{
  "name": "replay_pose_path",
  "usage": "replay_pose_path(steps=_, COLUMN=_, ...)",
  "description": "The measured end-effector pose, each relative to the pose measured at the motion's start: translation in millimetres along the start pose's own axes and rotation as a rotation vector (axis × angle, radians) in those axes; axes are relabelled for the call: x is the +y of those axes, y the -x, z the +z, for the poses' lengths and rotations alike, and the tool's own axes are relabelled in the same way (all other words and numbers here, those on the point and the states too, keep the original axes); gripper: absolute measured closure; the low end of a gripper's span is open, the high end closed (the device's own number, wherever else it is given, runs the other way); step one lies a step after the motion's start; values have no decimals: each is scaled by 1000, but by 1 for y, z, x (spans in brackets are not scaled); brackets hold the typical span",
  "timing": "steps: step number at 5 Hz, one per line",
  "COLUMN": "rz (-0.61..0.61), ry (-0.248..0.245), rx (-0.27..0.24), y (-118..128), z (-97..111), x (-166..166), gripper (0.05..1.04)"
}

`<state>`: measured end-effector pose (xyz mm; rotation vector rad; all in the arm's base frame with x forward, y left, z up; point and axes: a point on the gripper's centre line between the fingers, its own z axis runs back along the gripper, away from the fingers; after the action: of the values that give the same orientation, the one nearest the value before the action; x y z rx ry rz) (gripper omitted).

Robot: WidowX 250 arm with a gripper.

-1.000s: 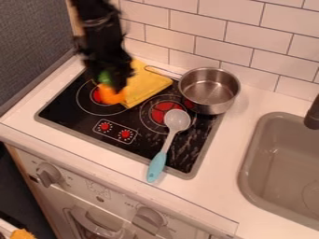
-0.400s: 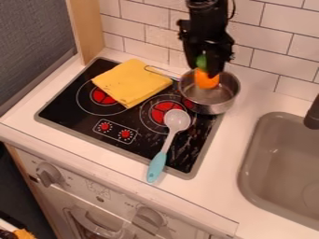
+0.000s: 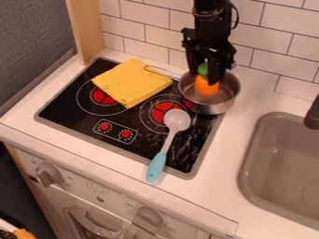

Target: Take the carrot and put it in the silver pot.

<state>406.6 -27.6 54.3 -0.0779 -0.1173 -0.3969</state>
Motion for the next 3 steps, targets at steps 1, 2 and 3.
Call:
replay_pose_path(steps=1, rz=-10, ry=18, rx=46, y=6, z=-16, x=-1, gripper=399)
replay_pose_path(steps=2, rz=-18, ry=22, rx=53, y=6, z=-16, x=-3, gripper=124)
replay_pose_path(steps=3, rz=-33, ry=7, rx=72, y=5, z=-15, x=-14, gripper=75)
